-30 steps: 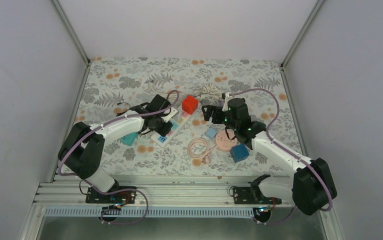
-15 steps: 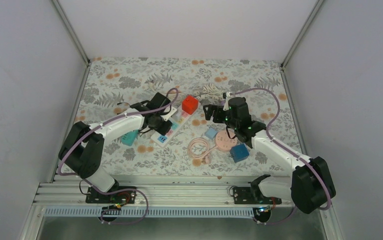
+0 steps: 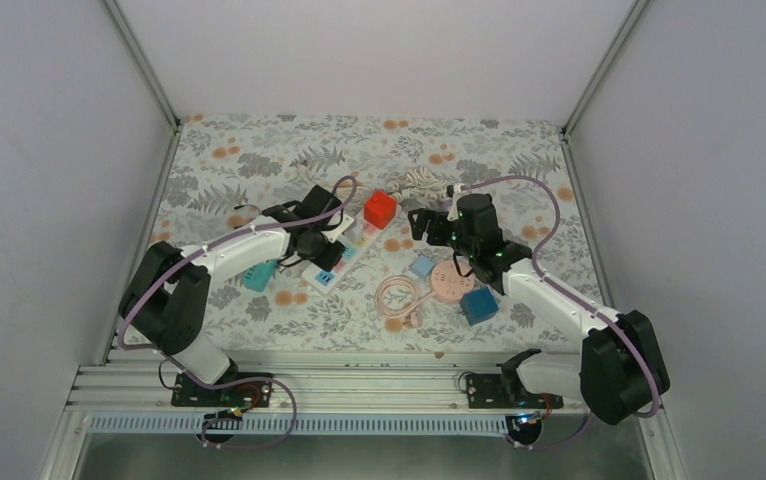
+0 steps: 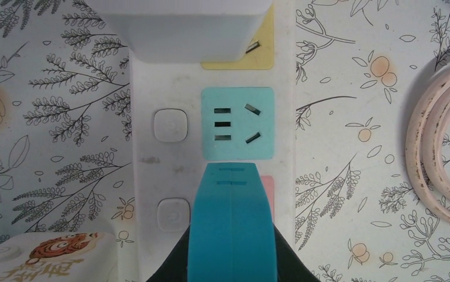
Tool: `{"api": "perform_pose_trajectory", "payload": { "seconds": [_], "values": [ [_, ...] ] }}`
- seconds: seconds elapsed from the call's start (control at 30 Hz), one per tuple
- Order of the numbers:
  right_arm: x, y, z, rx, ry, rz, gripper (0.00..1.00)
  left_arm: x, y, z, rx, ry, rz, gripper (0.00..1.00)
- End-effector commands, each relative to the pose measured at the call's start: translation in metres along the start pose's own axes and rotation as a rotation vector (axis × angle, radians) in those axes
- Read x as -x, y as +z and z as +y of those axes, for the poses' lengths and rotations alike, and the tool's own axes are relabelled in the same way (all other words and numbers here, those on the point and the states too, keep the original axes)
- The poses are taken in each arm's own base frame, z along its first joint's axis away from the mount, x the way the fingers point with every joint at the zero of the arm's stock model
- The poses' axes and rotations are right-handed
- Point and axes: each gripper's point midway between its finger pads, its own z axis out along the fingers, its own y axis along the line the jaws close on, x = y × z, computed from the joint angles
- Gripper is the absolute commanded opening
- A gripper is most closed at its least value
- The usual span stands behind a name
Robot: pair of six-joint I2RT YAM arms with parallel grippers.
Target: Insert the plug
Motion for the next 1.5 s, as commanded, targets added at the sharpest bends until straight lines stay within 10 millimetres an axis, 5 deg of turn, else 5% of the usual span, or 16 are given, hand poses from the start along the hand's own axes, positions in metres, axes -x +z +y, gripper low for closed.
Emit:
{"api": "perform_pose_trajectory", "payload": {
  "seconds": [0.0, 0.5, 1.47],
  "values": [
    [0.010, 0.001, 0.000, -0.007, -0.006, -0.027, 1.00, -0.004, 0.008, -0.002, -0.018, -0.014, 0.015, 0.02],
    [0.005, 0.002, -0.005, -0.018, 0.001, -0.016, 1.00, -0.015, 0.020, 0.001, -0.006, -0.017, 0.046, 0.02],
    [0.005, 0.002, -0.008, -0.021, 0.014, -0.015, 1.00, -0.062, 0.050, 0.040, 0.225, -0.044, 0.279, 0.02]
  ]
}}
